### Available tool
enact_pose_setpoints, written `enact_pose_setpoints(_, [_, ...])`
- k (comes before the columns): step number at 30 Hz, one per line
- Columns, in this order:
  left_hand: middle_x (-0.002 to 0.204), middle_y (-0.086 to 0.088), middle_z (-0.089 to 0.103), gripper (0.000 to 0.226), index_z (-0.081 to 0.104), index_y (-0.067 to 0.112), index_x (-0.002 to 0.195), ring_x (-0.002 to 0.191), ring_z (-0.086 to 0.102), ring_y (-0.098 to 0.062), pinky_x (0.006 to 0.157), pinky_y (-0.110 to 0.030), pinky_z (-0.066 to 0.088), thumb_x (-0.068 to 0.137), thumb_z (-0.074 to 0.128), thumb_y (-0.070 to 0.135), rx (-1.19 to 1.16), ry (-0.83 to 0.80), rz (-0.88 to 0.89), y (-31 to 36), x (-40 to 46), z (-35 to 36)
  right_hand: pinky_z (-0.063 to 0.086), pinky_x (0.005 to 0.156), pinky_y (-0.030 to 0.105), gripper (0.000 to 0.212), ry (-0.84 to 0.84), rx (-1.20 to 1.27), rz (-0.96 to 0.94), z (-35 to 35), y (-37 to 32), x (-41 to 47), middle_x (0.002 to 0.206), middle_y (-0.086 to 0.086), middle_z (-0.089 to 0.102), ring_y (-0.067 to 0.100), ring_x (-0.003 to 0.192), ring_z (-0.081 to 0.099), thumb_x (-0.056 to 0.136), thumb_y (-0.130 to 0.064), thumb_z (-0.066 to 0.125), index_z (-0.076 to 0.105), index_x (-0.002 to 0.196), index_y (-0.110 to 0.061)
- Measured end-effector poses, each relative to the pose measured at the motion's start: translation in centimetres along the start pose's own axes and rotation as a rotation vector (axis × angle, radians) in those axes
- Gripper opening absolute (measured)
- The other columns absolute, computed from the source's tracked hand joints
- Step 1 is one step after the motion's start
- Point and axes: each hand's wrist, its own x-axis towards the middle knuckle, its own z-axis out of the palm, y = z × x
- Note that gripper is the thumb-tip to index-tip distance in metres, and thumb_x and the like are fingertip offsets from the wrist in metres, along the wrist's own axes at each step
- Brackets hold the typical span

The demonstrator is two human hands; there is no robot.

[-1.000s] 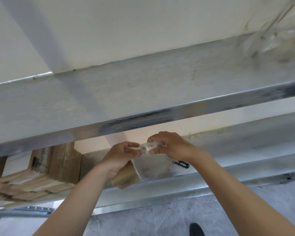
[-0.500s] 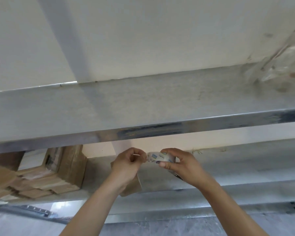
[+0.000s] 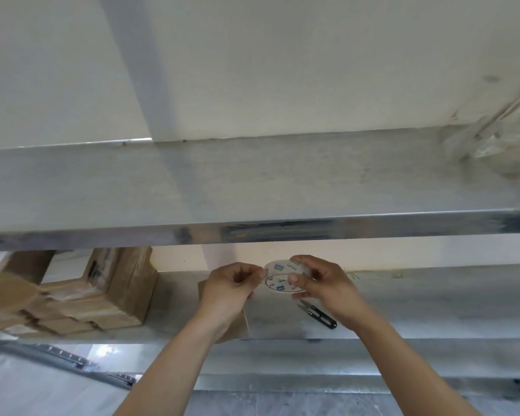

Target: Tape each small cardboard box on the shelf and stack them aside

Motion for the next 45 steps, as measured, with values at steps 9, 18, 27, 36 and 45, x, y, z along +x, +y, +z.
enact_pose_setpoints(9, [0.097, 0.001, 0.057, 0.016, 0.052, 0.024, 0.089, 0.077, 0.052, -0.007, 0.059, -0.01, 0.038, 0.105, 0.049, 0.026, 0.648, 0.016, 0.233, -1.3, 1.6, 1.0, 0.057, 0.091, 0.044, 0.014, -0.116, -0.188, -0.013, -0.9, 0.3, 1.6, 0.097, 0.0, 0.069, 0.022, 0.098, 0.066, 0.088, -0.031, 0.068, 0.073, 0.096, -0.02])
enact_pose_setpoints(18, [0.073, 0.002, 0.057, 0.029, 0.046, 0.022, 0.08, 0.069, 0.055, -0.013, 0.061, -0.03, 0.036, 0.104, 0.046, 0.038, 0.452, 0.273, 0.127, -2.9, 2.6, -2.5, 0.036, 0.076, 0.012, 0.011, -0.112, -0.912, -0.021, -4.8, 3.3, 2.8, 0.092, -0.018, 0.059, 0.0, 0.088, 0.055, 0.098, -0.032, 0.061, 0.069, 0.092, -0.034])
enact_pose_setpoints(27, [0.133, 0.009, 0.059, 0.029, 0.056, 0.029, 0.13, 0.12, 0.055, -0.017, 0.105, -0.039, 0.046, 0.107, 0.039, 0.035, 0.436, 0.239, 0.096, -8.7, 4.1, -6.0, 0.045, 0.085, 0.025, 0.017, -0.044, -1.244, 0.059, -5.9, 11.4, 3.1, 0.107, 0.003, 0.072, 0.025, 0.103, 0.063, 0.089, -0.023, 0.072, 0.077, 0.104, -0.016])
enact_pose_setpoints(36, [0.138, 0.007, 0.057, 0.031, 0.052, 0.033, 0.135, 0.126, 0.053, -0.016, 0.11, -0.045, 0.044, 0.107, 0.039, 0.036, 0.331, 0.212, 0.126, -10.3, 3.7, -5.7, 0.057, 0.078, 0.03, 0.044, -0.009, -0.386, 0.399, 9.2, 4.1, 4.5, 0.106, -0.003, 0.066, 0.015, 0.094, 0.068, 0.088, -0.052, 0.064, 0.044, 0.127, -0.041])
enact_pose_setpoints(45, [0.133, 0.007, 0.061, 0.067, 0.038, 0.034, 0.147, 0.12, 0.059, -0.016, 0.1, -0.033, 0.047, 0.09, 0.055, 0.066, -0.22, 0.043, -0.201, -11.2, 1.5, -5.6, 0.061, 0.071, 0.032, 0.019, 0.139, -0.125, 0.349, 12.1, 4.2, 4.7, 0.095, 0.021, 0.071, 0.029, 0.077, 0.069, 0.092, 0.006, 0.063, 0.06, 0.109, -0.002])
